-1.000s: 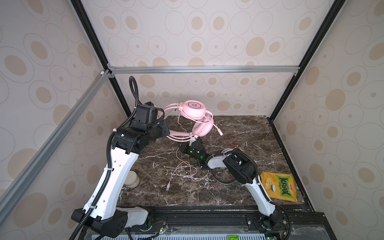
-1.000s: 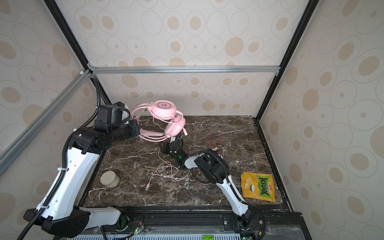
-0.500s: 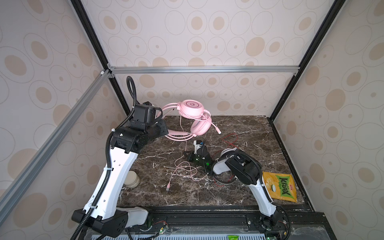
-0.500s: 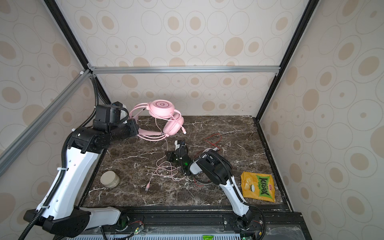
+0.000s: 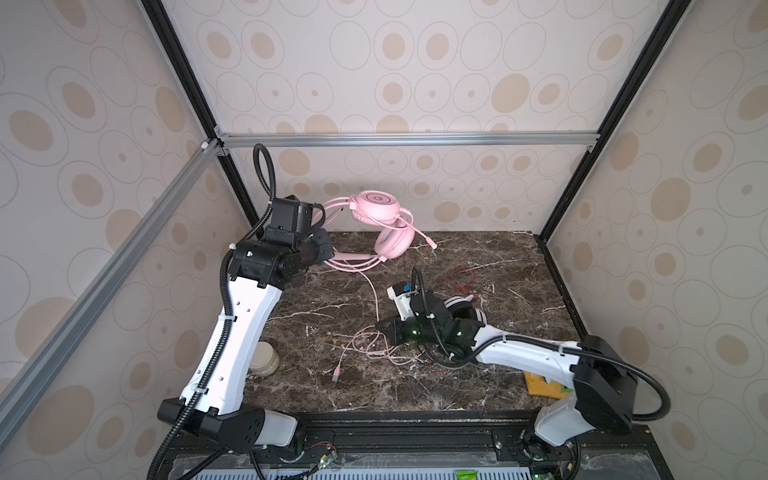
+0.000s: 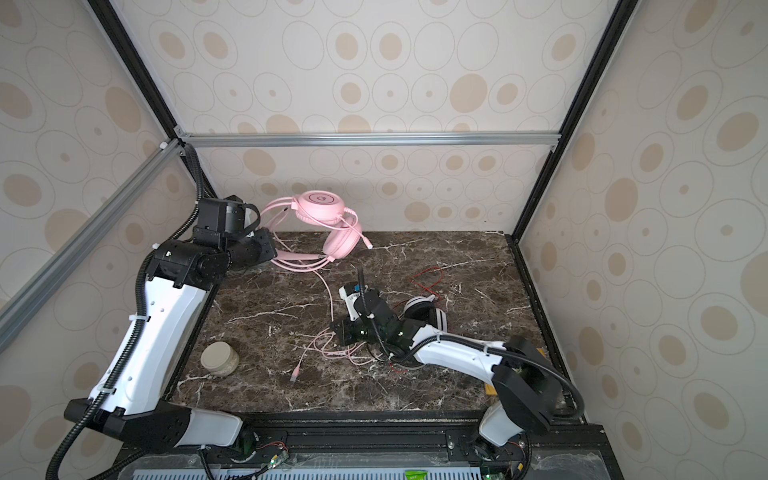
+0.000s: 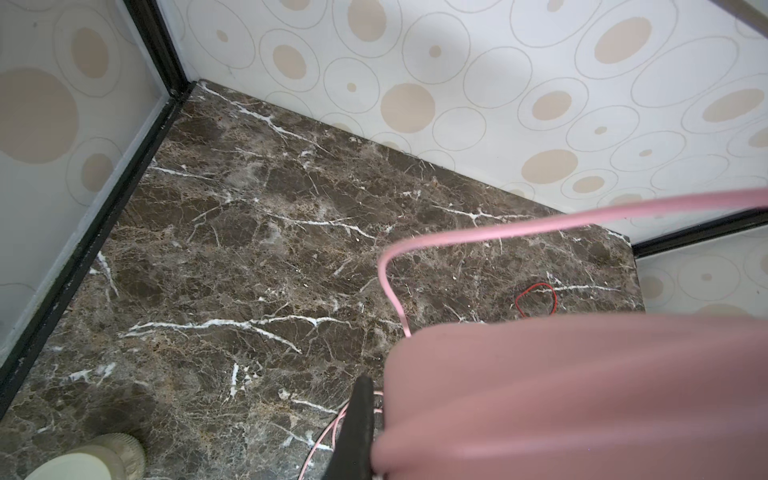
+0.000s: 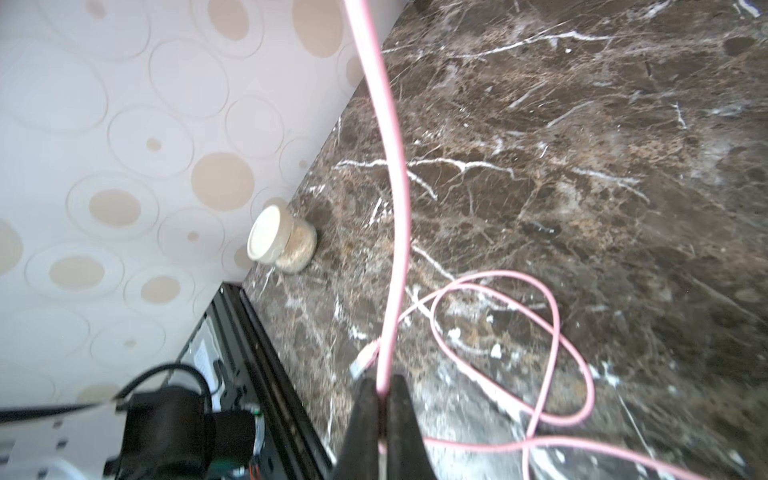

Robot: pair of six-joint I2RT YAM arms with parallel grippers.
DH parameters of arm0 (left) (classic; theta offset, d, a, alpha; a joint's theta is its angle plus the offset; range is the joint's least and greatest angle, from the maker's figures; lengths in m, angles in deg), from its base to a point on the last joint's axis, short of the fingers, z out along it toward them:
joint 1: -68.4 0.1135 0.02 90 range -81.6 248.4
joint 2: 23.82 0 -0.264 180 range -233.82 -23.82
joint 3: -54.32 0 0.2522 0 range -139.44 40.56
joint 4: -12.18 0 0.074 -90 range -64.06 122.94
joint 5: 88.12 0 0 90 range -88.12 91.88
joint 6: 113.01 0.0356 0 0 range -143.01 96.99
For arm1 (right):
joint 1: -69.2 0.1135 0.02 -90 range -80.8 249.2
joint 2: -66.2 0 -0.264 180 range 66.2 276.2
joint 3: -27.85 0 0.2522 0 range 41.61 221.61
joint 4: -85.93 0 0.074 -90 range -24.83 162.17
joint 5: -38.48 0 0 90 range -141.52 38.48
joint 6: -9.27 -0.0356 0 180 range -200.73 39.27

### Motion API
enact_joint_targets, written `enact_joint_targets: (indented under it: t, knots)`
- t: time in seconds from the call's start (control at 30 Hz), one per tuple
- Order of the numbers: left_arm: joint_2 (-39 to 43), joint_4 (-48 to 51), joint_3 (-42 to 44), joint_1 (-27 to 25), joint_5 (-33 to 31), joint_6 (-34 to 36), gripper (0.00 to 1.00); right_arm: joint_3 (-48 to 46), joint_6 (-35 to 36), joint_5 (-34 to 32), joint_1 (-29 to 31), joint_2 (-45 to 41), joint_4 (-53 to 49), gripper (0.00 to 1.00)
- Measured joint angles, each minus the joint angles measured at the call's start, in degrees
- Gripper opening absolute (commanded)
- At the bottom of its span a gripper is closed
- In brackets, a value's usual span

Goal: Wrap the headphones

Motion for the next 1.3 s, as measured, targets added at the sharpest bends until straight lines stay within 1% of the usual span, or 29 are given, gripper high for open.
enact_joint_targets:
  t: [0.07, 0.17, 0.27, 0.37, 0.5, 0.7, 0.77, 0.87, 0.93, 1.07, 1.13, 1.23, 1.3]
  knots:
    - [-0.8, 0.3, -1.5, 0.4, -0.3, -0.1, 0.00, -1.2, 2.1, -2.6, 2.0, -5.2, -6.8, 0.00]
    - [-1.0, 0.8, -3.0, 0.7, -0.2, -0.6, 0.00, -2.5, 3.8, -6.8, 3.3, -11.5, -15.8, 0.00]
    - [-1.0, 1.1, -4.2, 0.8, 0.2, -1.2, 0.00, -2.4, 5.2, -10.6, 3.8, -16.0, -23.2, 0.00]
    - [-1.0, 1.2, -4.6, 1.1, 1.1, -1.8, 0.00, -0.9, 6.9, -14.7, 4.5, -18.2, -30.8, 0.00]
    - [-1.4, 2.3, -4.6, 1.7, 1.3, -2.0, 0.00, -0.4, 8.7, -19.4, 6.1, -21.2, -37.7, 0.00]
    - [-1.6, 3.7, -4.6, 2.4, 0.1, -2.0, 0.00, -1.2, 9.5, -24.5, 6.4, -29.4, -42.3, 0.00]
    - [-1.6, 3.9, -4.3, 2.6, -1.1, -2.0, 0.00, -1.1, 10.0, -25.6, 6.4, -30.6, -43.6, 0.00]
    - [-1.2, 3.9, -2.3, 2.6, -2.6, -2.0, 0.00, 0.6, 11.4, -26.7, 7.4, -29.2, -46.3, 0.00]
    - [-0.9, 3.9, 0.1, 2.6, -3.3, -2.2, 0.00, 3.6, 12.8, -27.9, 9.9, -26.5, -48.4, 0.00]
    - [-0.2, 3.6, 6.8, 2.7, -5.5, -2.7, 0.00, 12.8, 16.0, -32.6, 17.3, -18.8, -52.5, 0.00]
    - [0.2, 3.5, 10.1, 2.7, -6.6, -3.0, 0.00, 17.4, 17.5, -34.9, 20.0, -15.3, -54.3, 0.00]
    - [0.9, 3.5, 14.7, 2.6, -8.5, -3.3, 0.00, 23.5, 19.8, -37.6, 22.6, -11.2, -57.0, 0.00]
    - [1.5, 3.5, 16.9, 2.6, -10.0, -3.3, 0.00, 27.1, 21.2, -39.2, 23.4, -9.3, -59.0, 0.00]
